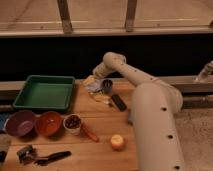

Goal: Place towel in red bowl

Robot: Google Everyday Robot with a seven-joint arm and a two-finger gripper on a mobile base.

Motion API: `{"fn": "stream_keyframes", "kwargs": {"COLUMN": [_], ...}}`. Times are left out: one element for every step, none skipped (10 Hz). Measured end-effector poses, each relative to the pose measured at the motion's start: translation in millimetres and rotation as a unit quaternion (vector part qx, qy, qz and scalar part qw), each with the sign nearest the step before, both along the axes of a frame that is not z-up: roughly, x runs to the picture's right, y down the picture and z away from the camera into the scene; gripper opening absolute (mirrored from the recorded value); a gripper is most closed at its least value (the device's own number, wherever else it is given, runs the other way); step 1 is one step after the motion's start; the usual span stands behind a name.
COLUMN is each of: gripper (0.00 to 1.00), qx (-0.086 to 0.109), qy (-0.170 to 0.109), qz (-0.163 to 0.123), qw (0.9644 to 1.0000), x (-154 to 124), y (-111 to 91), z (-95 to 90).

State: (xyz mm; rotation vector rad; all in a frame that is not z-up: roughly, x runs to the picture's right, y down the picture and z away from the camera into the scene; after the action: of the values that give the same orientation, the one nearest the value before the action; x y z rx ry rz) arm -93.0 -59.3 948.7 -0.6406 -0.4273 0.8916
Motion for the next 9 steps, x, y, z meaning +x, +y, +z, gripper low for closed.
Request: {"fn": "stream_keyframes", "kwargs": {"gripper": [0.8,0.8,0.8,0.8,0.8,0.8,0.8,0.8,0.8], "qx": [-0.001,-0.004,-0.011,-0.019,-0.024,-0.03,-0.034,-0.04,-0.045], "qy": [0.001,0.008,0.015,0.022,0.03,0.038,0.043,0.05,0.054], "qz": [-0.002,-0.009,-0.016,-0.022,-0.023,-0.024,-0.027,-0.034,-0.038], "qw": [1.0,0.9999,0.9997,0.9993,0.999,0.9985,0.9981,0.9974,0.9968], "x": [-0.9,-0.5,-1.9,-3.1,1.2,7.2,10.7,12.3,10.7], "y": [0.5,0.0,5.0,12.4,19.7,25.1,27.4,31.9,38.2], "z": [0.3,4.2,12.4,25.2,38.1,47.6,52.0,56.4,61.6]}}
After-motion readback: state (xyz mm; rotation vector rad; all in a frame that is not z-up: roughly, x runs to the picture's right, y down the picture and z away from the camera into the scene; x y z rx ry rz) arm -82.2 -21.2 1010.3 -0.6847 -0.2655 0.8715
